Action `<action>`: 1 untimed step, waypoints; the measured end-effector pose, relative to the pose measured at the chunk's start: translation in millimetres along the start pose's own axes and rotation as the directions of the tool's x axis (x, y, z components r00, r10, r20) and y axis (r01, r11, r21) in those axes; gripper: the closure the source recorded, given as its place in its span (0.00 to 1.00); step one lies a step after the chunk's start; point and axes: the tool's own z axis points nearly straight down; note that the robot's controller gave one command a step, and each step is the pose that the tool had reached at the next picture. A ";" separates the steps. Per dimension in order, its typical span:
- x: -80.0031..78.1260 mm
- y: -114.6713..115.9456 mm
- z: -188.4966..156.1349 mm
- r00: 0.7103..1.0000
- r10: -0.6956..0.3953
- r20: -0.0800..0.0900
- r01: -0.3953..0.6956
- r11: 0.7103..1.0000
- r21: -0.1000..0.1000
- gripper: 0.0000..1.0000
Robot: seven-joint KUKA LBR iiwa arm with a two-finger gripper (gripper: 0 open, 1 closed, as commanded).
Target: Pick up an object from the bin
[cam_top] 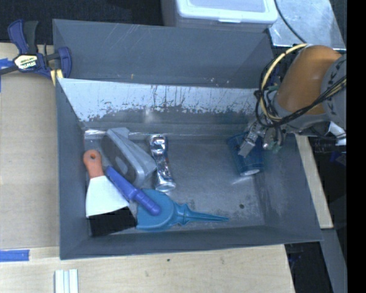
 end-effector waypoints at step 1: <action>12.1 -9.8 -7.8 1.000 0.003 -0.001 -0.003 1.000 0.011 1.00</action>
Offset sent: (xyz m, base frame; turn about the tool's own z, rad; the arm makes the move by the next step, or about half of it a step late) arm 0.0078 -0.0029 0.0938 0.0431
